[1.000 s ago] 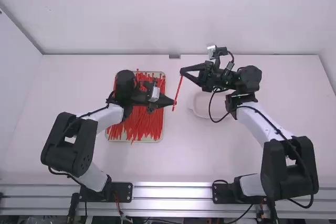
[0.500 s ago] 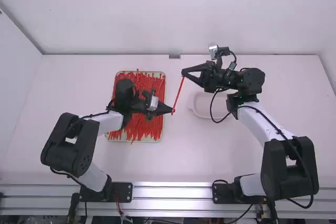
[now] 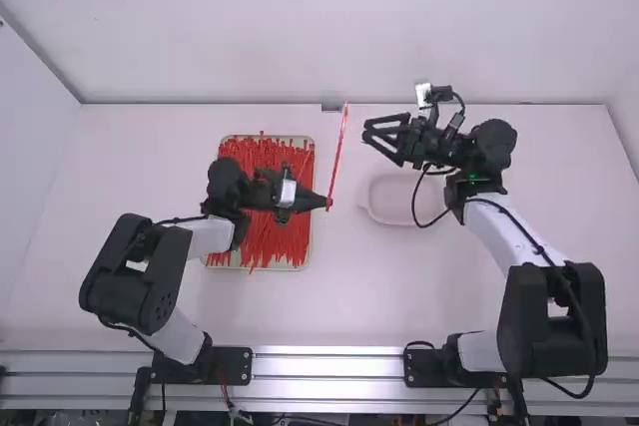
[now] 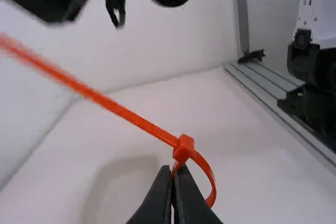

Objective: Fasten the cable tie

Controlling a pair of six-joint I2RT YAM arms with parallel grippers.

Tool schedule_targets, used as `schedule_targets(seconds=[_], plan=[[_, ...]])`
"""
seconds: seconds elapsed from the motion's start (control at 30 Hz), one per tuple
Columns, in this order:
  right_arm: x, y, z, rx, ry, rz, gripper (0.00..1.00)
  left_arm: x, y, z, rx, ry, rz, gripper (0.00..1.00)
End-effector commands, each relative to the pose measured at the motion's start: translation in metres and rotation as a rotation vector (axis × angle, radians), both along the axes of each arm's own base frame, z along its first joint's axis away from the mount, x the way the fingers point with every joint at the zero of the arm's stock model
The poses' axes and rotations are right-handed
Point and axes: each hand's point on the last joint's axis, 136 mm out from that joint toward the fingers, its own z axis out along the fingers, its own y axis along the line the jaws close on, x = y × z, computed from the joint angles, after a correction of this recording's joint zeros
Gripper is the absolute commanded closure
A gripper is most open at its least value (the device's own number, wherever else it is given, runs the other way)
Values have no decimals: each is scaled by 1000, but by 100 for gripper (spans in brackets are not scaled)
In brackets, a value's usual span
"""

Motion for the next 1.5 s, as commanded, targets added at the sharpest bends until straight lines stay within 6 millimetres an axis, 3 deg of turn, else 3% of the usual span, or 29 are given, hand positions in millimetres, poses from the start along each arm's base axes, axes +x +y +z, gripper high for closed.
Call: schedule_targets(seconds=[0.0, 0.2, 0.3, 0.5, 0.9, 1.33, 1.4, 1.47], plan=[[-2, -2, 4, -26, -80, 1, 33, 0, 3, 7, -7, 99, -4, 98], [-1, 0, -16, -65, -45, 12, 31, 3, 9, 39, -30, 69, -28, 98], [-9, 13, -19, -70, -53, 50, 31, 11, 11, 59, -25, 71, -46, 98], [-18, 33, -18, -68, -65, 89, 32, 23, 6, 75, -22, 75, -51, 98], [-23, 58, -15, -57, -74, 87, 40, 42, 0, 73, -40, 91, 19, 98], [-25, 67, -13, -50, -64, 80, 49, 40, -5, 72, -40, 92, 9, 98], [-24, 69, -13, -49, -63, 74, 52, 38, -8, 72, -39, 88, 1, 98], [-25, 70, -13, -49, -64, 78, 66, 36, -9, 72, -39, 83, -4, 98]])
